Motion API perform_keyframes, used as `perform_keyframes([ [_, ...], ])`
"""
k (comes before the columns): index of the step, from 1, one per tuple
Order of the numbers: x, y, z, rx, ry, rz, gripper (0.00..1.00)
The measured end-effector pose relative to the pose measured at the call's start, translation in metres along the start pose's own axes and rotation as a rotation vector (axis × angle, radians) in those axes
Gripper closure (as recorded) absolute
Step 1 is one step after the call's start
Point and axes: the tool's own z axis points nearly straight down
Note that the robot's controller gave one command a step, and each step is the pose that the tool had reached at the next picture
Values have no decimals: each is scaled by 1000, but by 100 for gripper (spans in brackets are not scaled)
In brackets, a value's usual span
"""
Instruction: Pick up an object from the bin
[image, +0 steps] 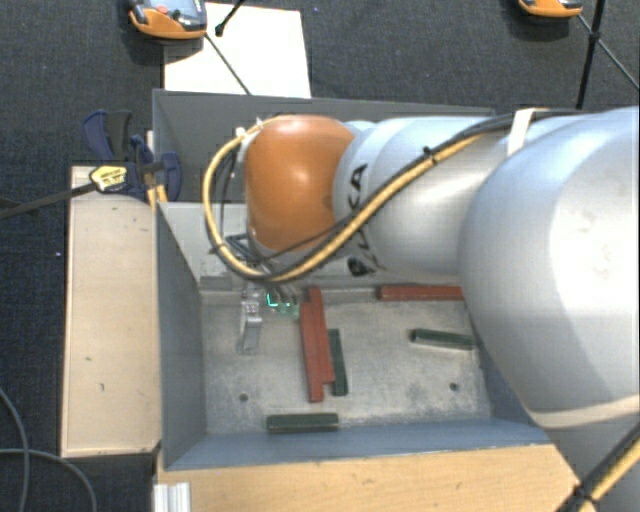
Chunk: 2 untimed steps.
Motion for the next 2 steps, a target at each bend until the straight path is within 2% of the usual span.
perform_keyframes([
  [1, -2, -1, -5, -2, -8, 5, 0],
  [2, 13, -31, 1, -2, -9, -192, 0],
])
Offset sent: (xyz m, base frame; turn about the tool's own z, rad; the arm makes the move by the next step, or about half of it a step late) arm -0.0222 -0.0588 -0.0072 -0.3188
